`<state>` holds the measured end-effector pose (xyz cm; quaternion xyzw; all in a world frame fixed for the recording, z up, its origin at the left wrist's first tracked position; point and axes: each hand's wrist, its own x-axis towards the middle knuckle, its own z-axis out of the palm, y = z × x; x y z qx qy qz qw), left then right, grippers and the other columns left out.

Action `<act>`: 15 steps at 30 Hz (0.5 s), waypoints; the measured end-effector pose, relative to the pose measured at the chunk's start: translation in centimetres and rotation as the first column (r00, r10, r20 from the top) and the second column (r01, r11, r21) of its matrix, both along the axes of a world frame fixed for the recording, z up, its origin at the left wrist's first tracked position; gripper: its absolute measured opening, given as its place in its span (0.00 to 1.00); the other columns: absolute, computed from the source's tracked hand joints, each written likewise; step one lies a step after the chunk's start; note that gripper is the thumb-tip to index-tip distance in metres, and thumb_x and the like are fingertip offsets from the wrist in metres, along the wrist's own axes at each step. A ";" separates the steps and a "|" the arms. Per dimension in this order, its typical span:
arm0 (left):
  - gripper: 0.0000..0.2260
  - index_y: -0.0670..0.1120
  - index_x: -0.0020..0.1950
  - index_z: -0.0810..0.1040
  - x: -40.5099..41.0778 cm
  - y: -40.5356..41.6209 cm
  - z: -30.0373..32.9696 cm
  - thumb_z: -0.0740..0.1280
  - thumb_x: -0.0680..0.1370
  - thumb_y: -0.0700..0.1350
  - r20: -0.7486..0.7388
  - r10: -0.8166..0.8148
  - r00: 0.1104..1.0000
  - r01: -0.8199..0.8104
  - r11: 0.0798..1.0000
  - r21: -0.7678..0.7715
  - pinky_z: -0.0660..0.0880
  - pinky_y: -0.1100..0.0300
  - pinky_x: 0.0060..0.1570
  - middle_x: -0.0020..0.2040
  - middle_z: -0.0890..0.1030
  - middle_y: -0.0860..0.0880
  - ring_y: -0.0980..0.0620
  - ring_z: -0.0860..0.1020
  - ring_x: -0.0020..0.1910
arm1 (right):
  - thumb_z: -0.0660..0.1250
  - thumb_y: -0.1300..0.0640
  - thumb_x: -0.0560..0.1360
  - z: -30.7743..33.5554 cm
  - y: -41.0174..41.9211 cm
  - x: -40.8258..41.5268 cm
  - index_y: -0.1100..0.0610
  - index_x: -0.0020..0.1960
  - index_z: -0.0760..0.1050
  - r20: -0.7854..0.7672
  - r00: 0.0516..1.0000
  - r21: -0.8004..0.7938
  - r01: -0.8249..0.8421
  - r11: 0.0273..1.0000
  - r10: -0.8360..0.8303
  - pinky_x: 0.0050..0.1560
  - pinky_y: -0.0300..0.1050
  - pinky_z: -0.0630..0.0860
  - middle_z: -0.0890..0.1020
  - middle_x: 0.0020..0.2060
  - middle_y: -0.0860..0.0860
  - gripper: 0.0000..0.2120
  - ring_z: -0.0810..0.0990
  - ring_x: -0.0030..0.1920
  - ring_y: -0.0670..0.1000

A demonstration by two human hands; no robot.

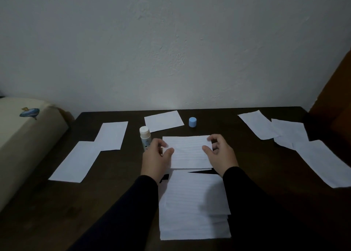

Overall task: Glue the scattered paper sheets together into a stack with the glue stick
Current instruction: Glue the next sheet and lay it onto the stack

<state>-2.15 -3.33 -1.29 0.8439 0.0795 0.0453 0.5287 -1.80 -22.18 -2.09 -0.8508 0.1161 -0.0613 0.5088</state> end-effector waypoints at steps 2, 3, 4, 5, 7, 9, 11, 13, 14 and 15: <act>0.01 0.50 0.47 0.77 0.2 0.2 -0.3 0.68 0.77 0.45 -0.027 0.005 1.000 -0.005 1.000 0.010 0.72 0.64 0.46 0.46 0.78 0.53 0.55 0.75 0.48 | 0.67 0.59 0.77 -0.5 0.3 0.2 0.51 0.54 0.75 -0.017 1.000 -0.031 -0.012 0.999 0.011 0.40 0.35 0.74 0.78 0.43 0.49 0.07 0.75 0.38 0.46; 0.01 0.51 0.46 0.78 0.3 0.4 -0.6 0.68 0.77 0.45 -0.043 0.006 0.999 -0.005 1.000 0.026 0.72 0.62 0.50 0.46 0.78 0.55 0.56 0.75 0.49 | 0.67 0.60 0.77 -0.8 0.4 0.3 0.52 0.54 0.77 -0.032 0.999 -0.056 -0.021 0.998 0.020 0.41 0.35 0.74 0.78 0.43 0.49 0.07 0.75 0.38 0.45; 0.02 0.52 0.46 0.79 0.4 0.5 -0.8 0.68 0.78 0.45 -0.053 0.004 0.999 -0.001 0.999 0.047 0.73 0.61 0.52 0.46 0.77 0.56 0.57 0.74 0.49 | 0.66 0.60 0.78 -0.9 0.5 0.4 0.53 0.55 0.78 -0.044 0.999 -0.081 -0.033 0.996 0.029 0.42 0.36 0.74 0.78 0.44 0.49 0.08 0.75 0.38 0.45; 0.02 0.52 0.46 0.79 0.4 0.6 -1.0 0.68 0.77 0.45 -0.059 0.001 0.998 0.002 0.998 0.064 0.74 0.59 0.53 0.45 0.77 0.57 0.58 0.74 0.48 | 0.65 0.61 0.78 -0.9 0.6 0.5 0.53 0.57 0.78 -0.048 0.998 -0.104 -0.045 0.994 0.040 0.44 0.36 0.75 0.78 0.47 0.49 0.09 0.75 0.39 0.44; 0.01 0.52 0.47 0.79 0.4 0.8 -1.3 0.69 0.77 0.46 -0.063 -0.003 0.998 0.007 0.997 0.074 0.78 0.58 0.50 0.45 0.76 0.57 0.57 0.75 0.48 | 0.64 0.62 0.79 -0.9 0.7 0.7 0.55 0.60 0.78 -0.032 0.997 -0.162 -0.072 0.984 0.067 0.51 0.37 0.74 0.78 0.53 0.49 0.12 0.74 0.43 0.43; 0.01 0.52 0.47 0.79 0.4 0.8 -1.5 0.68 0.77 0.46 -0.073 -0.010 0.997 0.018 0.993 0.113 0.75 0.65 0.43 0.46 0.77 0.55 0.58 0.74 0.47 | 0.64 0.62 0.79 -0.9 0.7 0.9 0.56 0.62 0.78 -0.037 0.995 -0.209 -0.094 0.973 0.088 0.57 0.37 0.73 0.77 0.57 0.49 0.13 0.75 0.49 0.45; 0.02 0.52 0.49 0.79 0.5 0.8 -1.6 0.68 0.77 0.46 -0.089 -0.016 0.996 0.029 0.987 0.157 0.70 0.69 0.39 0.47 0.77 0.54 0.60 0.73 0.45 | 0.63 0.62 0.79 -1.0 0.8 1.1 0.56 0.63 0.77 -0.070 0.993 -0.230 -0.107 0.967 0.094 0.63 0.41 0.72 0.77 0.60 0.50 0.14 0.76 0.56 0.48; 0.03 0.51 0.51 0.79 0.7 0.8 -1.8 0.68 0.78 0.46 -0.100 -0.021 0.995 0.040 0.981 0.189 0.67 0.71 0.37 0.49 0.78 0.53 0.61 0.72 0.44 | 0.63 0.62 0.79 -1.3 0.8 1.2 0.56 0.65 0.76 -0.094 0.990 -0.243 -0.124 0.962 0.104 0.66 0.44 0.71 0.76 0.63 0.50 0.15 0.75 0.60 0.49; 0.04 0.51 0.52 0.79 0.7 0.8 -1.9 0.68 0.78 0.47 -0.106 -0.025 0.994 0.047 0.978 0.205 0.67 0.72 0.36 0.50 0.78 0.53 0.61 0.72 0.43 | 0.63 0.62 0.79 -1.4 0.8 1.3 0.56 0.66 0.75 -0.102 0.989 -0.250 -0.133 0.959 0.111 0.67 0.44 0.71 0.75 0.64 0.50 0.16 0.75 0.61 0.50; 0.05 0.50 0.53 0.79 0.7 0.8 -1.9 0.68 0.78 0.47 -0.113 -0.029 0.993 0.054 0.974 0.220 0.67 0.72 0.37 0.51 0.78 0.52 0.61 0.72 0.44 | 0.63 0.62 0.79 -1.5 0.7 1.4 0.55 0.67 0.74 -0.111 0.987 -0.265 -0.142 0.954 0.116 0.67 0.44 0.70 0.74 0.65 0.50 0.16 0.74 0.62 0.50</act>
